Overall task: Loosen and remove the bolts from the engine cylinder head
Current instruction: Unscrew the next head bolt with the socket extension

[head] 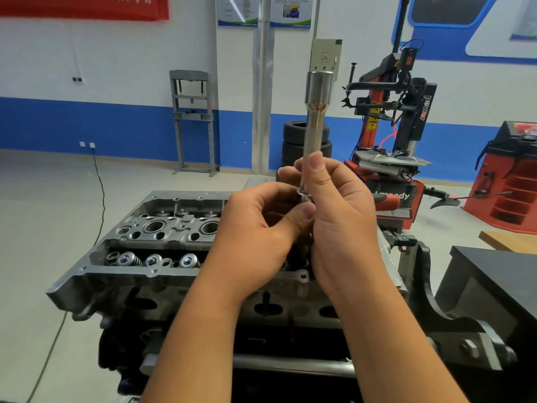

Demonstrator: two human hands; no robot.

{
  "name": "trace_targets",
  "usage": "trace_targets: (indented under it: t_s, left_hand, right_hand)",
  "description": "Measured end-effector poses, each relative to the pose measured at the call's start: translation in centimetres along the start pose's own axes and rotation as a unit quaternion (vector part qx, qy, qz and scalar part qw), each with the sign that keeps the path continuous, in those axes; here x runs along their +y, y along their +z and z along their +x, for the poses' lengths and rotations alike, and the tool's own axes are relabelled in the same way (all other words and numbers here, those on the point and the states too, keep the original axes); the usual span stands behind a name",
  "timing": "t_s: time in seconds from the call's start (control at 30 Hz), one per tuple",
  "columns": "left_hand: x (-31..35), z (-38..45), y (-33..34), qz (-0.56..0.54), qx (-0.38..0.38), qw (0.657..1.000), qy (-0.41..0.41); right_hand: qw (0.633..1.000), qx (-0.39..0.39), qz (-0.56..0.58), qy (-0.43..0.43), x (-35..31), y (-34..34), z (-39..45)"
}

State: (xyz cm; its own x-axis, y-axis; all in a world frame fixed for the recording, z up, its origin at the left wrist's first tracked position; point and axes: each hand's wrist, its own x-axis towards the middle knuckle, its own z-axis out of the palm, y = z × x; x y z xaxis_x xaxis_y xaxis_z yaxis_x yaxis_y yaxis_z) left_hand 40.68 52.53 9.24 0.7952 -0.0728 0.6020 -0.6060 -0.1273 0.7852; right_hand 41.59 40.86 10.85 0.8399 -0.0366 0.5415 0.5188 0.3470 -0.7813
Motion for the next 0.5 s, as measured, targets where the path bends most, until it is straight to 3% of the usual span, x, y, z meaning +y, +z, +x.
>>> trace_targets:
  t_s: [0.1, 0.27, 0.5]
  left_hand:
    - [0.0, 0.04, -0.08, 0.008, 0.021, 1.0, 0.015]
    - [0.16, -0.06, -0.28, -0.034, -0.029, 0.999, 0.005]
    - [0.29, -0.13, 0.01, 0.001, 0.039, 0.999, 0.029]
  right_hand:
    - [1.0, -0.001, 0.003, -0.005, 0.03, -0.06, -0.02]
    - [0.999, 0.007, -0.029, -0.018, 0.13, -0.02, 0.05]
    - [1.0, 0.012, 0.016, -0.015, -0.16, 0.06, -0.06]
